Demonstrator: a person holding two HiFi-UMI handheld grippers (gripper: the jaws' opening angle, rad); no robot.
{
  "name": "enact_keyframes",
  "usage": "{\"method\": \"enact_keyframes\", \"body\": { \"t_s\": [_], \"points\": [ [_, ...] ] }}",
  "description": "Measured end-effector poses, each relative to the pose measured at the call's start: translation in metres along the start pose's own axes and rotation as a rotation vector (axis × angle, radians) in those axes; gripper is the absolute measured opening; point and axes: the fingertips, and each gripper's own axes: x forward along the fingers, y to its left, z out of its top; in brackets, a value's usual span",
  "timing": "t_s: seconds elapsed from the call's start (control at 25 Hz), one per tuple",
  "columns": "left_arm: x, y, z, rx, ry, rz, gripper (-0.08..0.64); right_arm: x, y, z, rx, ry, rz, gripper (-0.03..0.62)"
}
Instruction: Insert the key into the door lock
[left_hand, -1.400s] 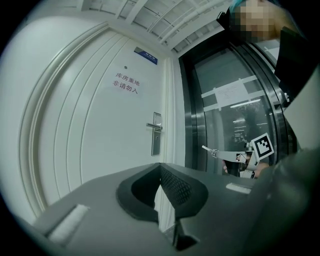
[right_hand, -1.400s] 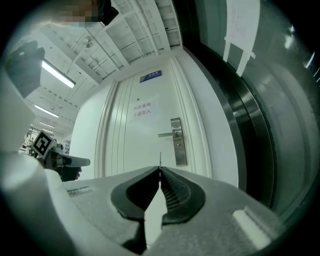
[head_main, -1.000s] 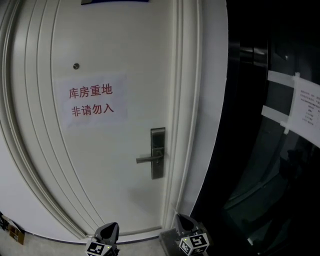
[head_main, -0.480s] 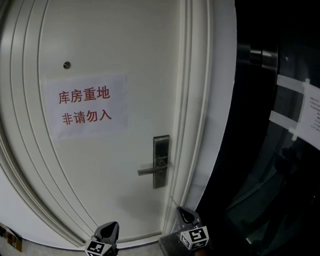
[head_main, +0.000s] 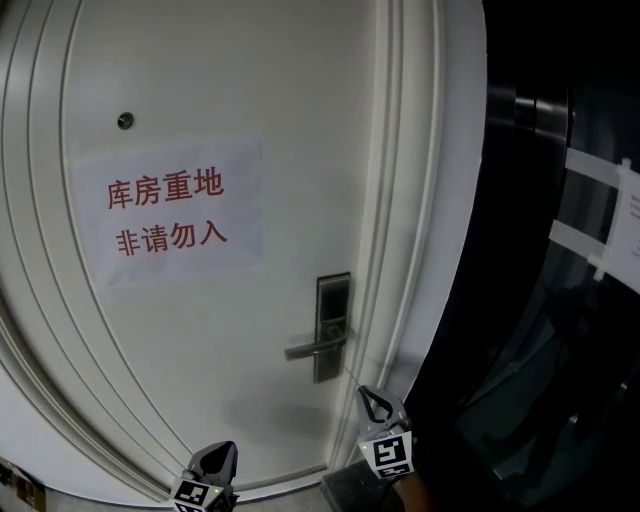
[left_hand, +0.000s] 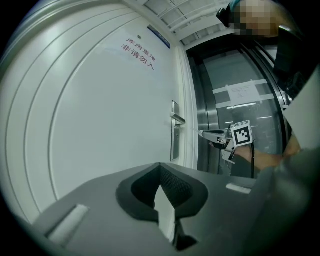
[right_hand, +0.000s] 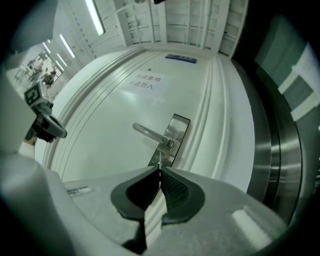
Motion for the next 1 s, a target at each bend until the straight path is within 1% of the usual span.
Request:
{"method": "enact_keyframes", "body": {
  "t_s": [0.16, 0.24, 0.28, 0.36, 0.48, 0.56, 0.84, 1.0],
  "points": [
    [0.006, 0.012, 0.002, -0.003, -0.011, -0.012, 0.003, 0.018, 0.004, -0.012, -0.112, 0.037, -0.006, 0.011],
    [0.009, 0.017, 0.001, -0.005, -0.012, -0.021, 0.003, 0.023, 0.003, -0.016, -0.183, 0.068, -0.025, 0.011],
    [0.010, 0.019, 0.001, -0.008, -0.012, -0.024, 0.003, 0.025, 0.003, -0.018, -0.236, 0.090, -0.041, 0.011],
    [0.012, 0.023, 0.000, -0.016, -0.012, -0.028, 0.003, 0.031, 0.002, -0.019, -0.373, 0.129, -0.073, 0.011],
    [0.016, 0.028, -0.001, -0.025, -0.018, -0.031, 0.003, 0.039, 0.004, -0.012, -0.571, 0.163, -0.108, 0.011],
    [0.018, 0.032, -0.002, -0.030, -0.024, -0.034, 0.003, 0.045, 0.007, -0.012, -0.655, 0.181, -0.116, 0.011],
    [0.017, 0.048, -0.004, -0.044, -0.034, -0.022, 0.003, 0.061, 0.010, -0.021, -0.811, 0.237, -0.129, 0.011],
    [0.017, 0.056, -0.007, -0.053, -0.032, -0.012, 0.003, 0.066, 0.009, -0.024, -0.849, 0.260, -0.130, 0.011]
  ]
}}
